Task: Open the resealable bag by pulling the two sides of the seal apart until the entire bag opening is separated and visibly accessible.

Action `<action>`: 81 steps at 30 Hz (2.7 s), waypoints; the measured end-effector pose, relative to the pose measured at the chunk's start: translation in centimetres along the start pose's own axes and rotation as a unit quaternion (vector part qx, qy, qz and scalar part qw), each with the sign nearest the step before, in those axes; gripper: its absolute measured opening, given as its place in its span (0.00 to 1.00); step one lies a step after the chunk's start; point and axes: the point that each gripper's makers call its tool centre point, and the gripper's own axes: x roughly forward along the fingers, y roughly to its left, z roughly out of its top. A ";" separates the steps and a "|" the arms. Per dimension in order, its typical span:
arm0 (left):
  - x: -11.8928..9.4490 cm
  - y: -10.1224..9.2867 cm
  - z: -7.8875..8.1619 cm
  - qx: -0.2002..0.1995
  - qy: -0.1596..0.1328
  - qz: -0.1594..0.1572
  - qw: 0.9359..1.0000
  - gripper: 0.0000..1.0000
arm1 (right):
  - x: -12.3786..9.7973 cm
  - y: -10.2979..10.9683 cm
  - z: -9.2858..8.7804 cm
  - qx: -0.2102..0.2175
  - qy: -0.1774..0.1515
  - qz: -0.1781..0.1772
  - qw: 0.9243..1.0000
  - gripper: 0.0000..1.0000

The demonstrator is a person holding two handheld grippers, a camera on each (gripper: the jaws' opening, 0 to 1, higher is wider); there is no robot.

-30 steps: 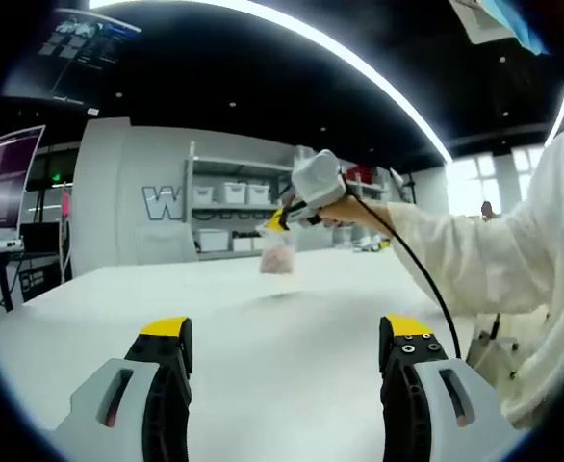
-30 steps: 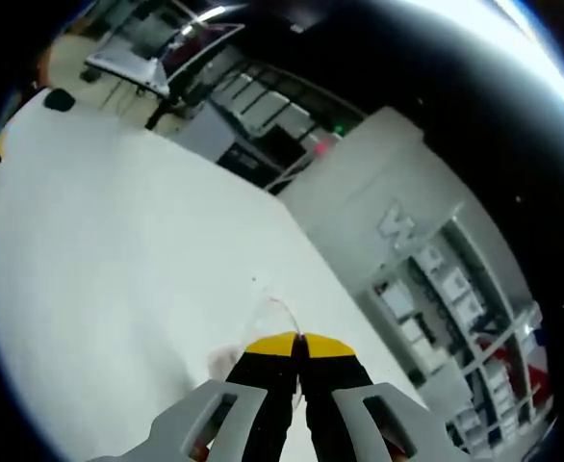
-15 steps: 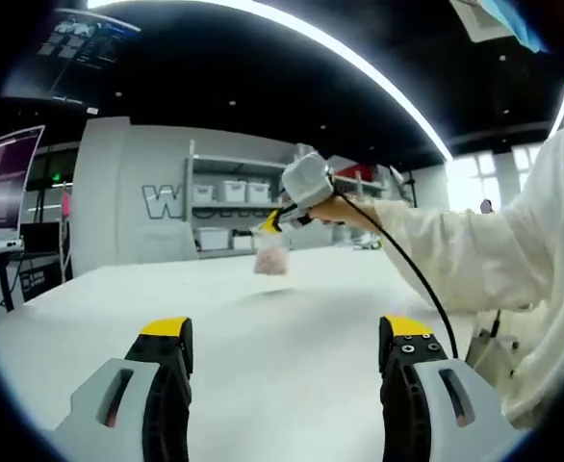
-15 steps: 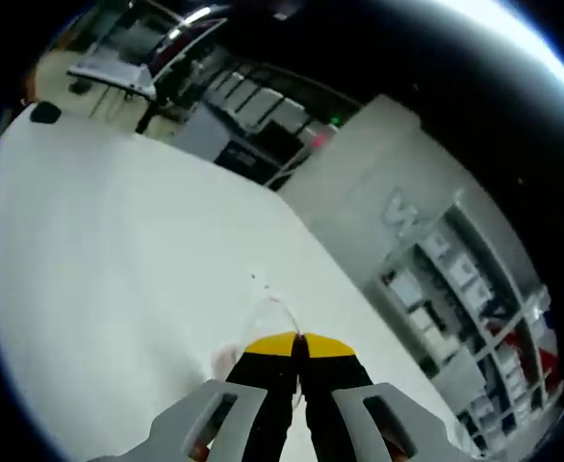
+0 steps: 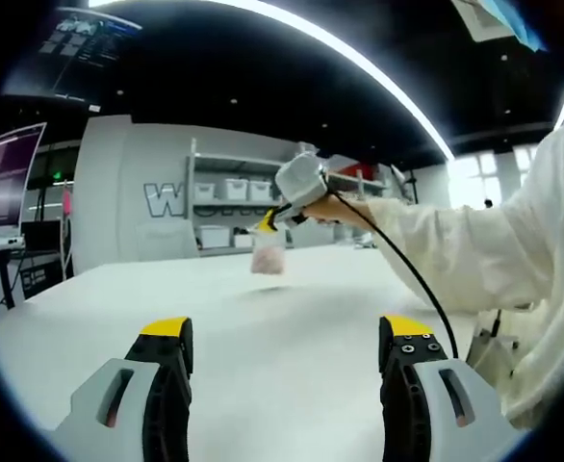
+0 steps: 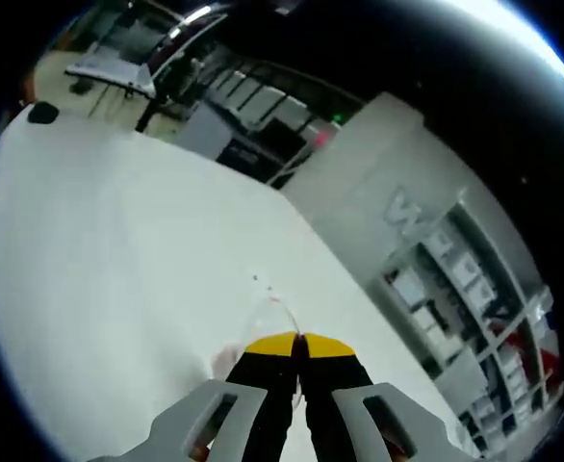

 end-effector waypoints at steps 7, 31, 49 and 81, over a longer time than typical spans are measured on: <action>-0.3 0.4 0.0 -0.001 0.000 0.005 1.000 0.78 | 0.4 0.2 -0.5 0.001 0.007 -0.002 1.000 0.00; -0.8 0.5 0.0 -0.002 0.000 0.011 1.000 0.78 | 2.5 0.2 -1.8 0.012 0.037 -0.002 0.999 0.00; -1.0 0.5 -0.2 -0.002 0.008 0.010 1.000 0.78 | 4.5 0.4 -1.7 0.023 0.031 -0.020 0.999 0.00; -0.6 0.5 -0.4 -0.004 0.009 0.008 1.000 0.78 | 4.2 5.6 -3.2 0.062 0.027 0.052 0.996 0.00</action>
